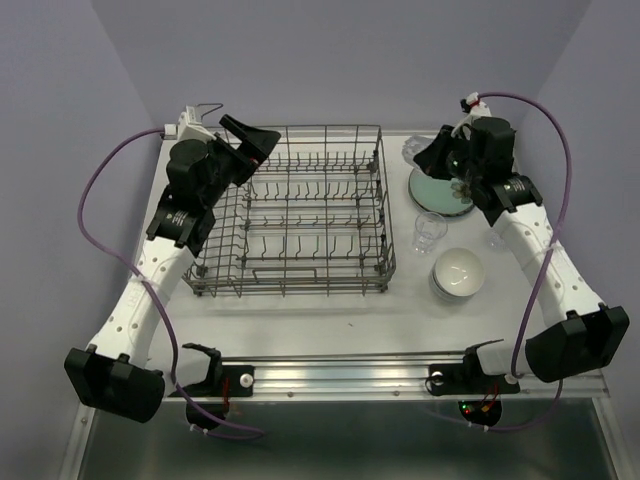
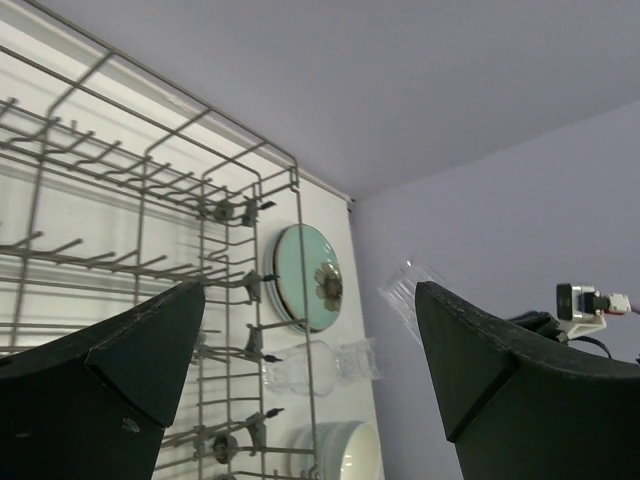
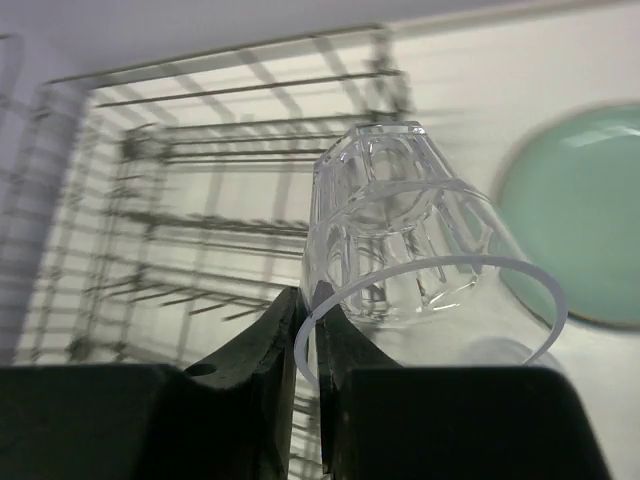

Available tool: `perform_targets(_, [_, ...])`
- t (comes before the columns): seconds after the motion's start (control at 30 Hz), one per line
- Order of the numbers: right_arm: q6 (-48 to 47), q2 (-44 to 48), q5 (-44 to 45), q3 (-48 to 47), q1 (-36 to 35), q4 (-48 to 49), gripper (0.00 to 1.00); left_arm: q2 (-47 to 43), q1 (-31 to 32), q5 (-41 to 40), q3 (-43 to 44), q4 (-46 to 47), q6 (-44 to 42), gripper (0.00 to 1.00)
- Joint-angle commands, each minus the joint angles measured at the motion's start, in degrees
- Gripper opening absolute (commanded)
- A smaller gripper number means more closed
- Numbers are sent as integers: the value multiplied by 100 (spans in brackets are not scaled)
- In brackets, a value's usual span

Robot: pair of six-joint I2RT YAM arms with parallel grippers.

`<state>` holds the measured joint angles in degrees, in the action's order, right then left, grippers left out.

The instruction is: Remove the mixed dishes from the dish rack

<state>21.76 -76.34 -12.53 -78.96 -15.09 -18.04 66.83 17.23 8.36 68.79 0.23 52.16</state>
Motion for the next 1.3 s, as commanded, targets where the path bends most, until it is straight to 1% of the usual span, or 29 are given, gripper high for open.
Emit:
perform_targets(0.0, [-216, -161, 2361, -611, 393, -1629, 1, -293, -141, -693, 282, -382, -539, 99])
perform_targets(0.07, [-295, -329, 3122, -926, 445, -2245, 1, -223, -185, -835, 432, -541, -698, 99])
perform_targets(0.1, [-321, -382, 3378, -954, 446, -2682, 1, -144, -211, -1097, 511, -672, -820, 99])
perform_targets(0.13, [-400, -452, 3615, -963, 446, -2852, 1, -91, -238, -1143, 608, -682, -874, 99])
perform_targets(0.37, [-418, -549, 4013, -964, 498, -3907, 1, 339, -422, -986, 828, -621, -1138, 99])
perform_targets(0.47, [-383, -602, 4040, -815, 498, -4242, 1, 541, -493, -680, 916, -533, -1269, 99])
perform_targets(0.67, [-269, -769, 3768, -551, 498, -4269, 1, 867, -660, -354, 1040, -612, -1375, 99])
perform_targets(0.9, [-251, -1093, 3618, -111, 613, -4164, 1, 858, -792, -282, 899, -515, -1446, 99])
perform_targets(1.03, [-286, -1217, 3250, 100, 815, -3865, 1, 841, -862, -335, 846, -515, -1498, 99])
perform_targets(1.27, [-348, -1384, 2906, 521, 1175, -3365, 2, 832, -941, -432, 811, -533, -1542, 99])
